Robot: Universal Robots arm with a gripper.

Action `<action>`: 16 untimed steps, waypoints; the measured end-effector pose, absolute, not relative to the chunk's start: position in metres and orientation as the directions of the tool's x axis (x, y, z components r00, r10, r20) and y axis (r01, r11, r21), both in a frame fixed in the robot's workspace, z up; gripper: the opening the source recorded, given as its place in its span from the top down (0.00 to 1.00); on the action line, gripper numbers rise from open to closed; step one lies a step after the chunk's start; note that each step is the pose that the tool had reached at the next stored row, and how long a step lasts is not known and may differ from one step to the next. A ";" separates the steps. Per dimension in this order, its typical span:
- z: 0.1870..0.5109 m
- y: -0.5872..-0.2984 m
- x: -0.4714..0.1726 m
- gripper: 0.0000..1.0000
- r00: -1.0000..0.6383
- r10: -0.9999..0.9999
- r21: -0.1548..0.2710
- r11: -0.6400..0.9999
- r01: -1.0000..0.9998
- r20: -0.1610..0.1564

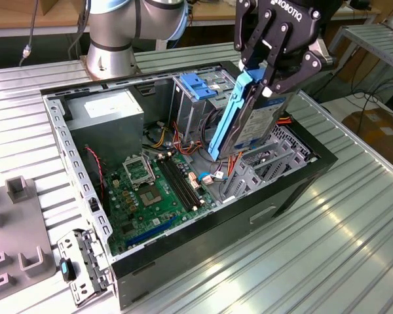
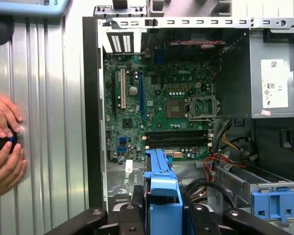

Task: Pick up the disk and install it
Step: 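Insert the disk into the insertion slot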

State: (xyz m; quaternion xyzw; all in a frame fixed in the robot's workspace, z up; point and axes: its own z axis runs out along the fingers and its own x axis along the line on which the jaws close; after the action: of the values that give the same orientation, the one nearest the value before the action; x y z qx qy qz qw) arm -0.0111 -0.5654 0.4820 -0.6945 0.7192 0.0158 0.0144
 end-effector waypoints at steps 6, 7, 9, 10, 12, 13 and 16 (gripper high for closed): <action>0.478 -0.569 0.004 0.63 -0.035 -0.999 0.002 0.035 -0.999 -0.036; 0.477 -0.569 0.006 0.63 -0.035 -0.999 0.002 0.035 -0.999 -0.036; 0.476 -0.569 0.011 0.63 -0.035 -0.999 0.002 0.035 -0.999 -0.035; 0.476 -0.570 0.013 0.63 -0.035 -0.999 0.002 0.035 -0.999 -0.035; 0.475 -0.570 0.018 0.63 -0.035 -0.999 0.002 0.035 -0.999 -0.035; 0.474 -0.570 0.022 0.63 -0.035 -0.999 0.002 0.035 -0.999 -0.035; 0.473 -0.570 0.029 0.63 -0.035 -0.999 0.001 0.035 -0.999 -0.035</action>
State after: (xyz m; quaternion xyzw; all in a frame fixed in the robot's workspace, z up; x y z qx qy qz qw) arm 0.0286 -0.5703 0.4731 -0.6945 0.7192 0.0126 0.0120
